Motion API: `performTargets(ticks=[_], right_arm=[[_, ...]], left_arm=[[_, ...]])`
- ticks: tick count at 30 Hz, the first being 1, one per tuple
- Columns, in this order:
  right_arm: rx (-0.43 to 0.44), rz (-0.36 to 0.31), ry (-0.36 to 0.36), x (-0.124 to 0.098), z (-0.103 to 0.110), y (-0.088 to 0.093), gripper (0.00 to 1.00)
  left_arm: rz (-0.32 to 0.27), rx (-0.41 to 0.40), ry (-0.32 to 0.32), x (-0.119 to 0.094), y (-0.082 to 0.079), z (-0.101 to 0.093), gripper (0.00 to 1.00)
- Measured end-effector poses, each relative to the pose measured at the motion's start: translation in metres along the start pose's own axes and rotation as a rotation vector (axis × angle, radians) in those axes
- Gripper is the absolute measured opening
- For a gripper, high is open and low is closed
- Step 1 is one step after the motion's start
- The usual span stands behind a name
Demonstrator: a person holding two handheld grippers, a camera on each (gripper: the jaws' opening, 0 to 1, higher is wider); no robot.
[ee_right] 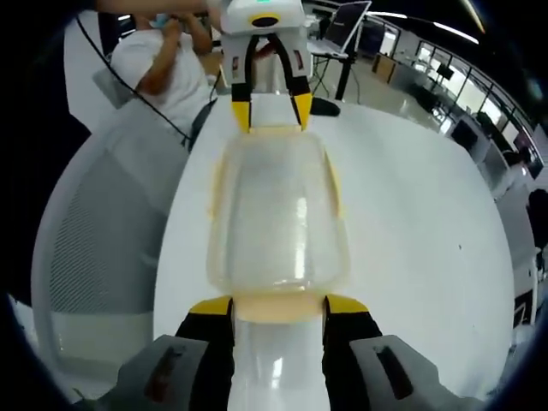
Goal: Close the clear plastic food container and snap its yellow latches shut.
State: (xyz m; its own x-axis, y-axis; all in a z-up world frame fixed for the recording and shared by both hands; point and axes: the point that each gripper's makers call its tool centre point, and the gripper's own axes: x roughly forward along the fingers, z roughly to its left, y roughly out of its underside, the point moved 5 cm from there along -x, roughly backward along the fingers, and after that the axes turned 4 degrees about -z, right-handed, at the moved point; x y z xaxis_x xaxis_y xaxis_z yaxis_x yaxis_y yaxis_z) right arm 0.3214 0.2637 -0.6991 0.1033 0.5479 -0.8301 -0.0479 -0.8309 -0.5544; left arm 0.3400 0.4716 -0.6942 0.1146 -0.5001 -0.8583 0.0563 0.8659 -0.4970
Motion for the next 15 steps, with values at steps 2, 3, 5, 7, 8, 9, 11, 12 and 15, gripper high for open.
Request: performTargets(ticks=[2,3,5,7,8,9,11,12,15], right_arm=[[-0.002,0.004,0.000,-0.001,-0.001,0.002,0.38],[-0.002,0.004,-0.001,-0.002,-0.001,0.003,0.38],[0.000,0.007,-0.004,-0.002,-0.001,0.005,0.38],[0.000,0.007,-0.005,-0.003,-0.002,0.007,0.38],[0.001,0.007,-0.006,-0.003,-0.002,0.007,0.38],[0.001,0.009,-0.006,-0.004,-0.002,0.007,0.38],[0.000,0.010,-0.007,-0.005,-0.002,0.008,0.38],[-0.001,0.011,-0.010,-0.005,-0.003,0.009,0.38],[-0.004,0.013,-0.010,-0.007,-0.005,0.012,0.38]], left_arm=[[-0.001,0.000,-0.001,0.001,-0.002,0.000,0.37],[-0.001,-0.001,0.000,0.002,-0.003,0.000,0.37],[-0.003,-0.002,0.003,0.003,-0.005,0.000,0.37],[-0.004,-0.003,0.004,0.004,-0.006,0.000,0.37],[-0.005,-0.003,0.004,0.005,-0.007,0.000,0.37],[-0.005,-0.002,0.003,0.005,-0.007,0.001,0.37],[-0.005,-0.006,0.004,0.007,-0.009,0.000,0.37],[-0.006,-0.008,0.005,0.007,-0.009,0.000,0.37],[-0.010,-0.013,0.005,0.010,-0.011,0.001,0.37]])
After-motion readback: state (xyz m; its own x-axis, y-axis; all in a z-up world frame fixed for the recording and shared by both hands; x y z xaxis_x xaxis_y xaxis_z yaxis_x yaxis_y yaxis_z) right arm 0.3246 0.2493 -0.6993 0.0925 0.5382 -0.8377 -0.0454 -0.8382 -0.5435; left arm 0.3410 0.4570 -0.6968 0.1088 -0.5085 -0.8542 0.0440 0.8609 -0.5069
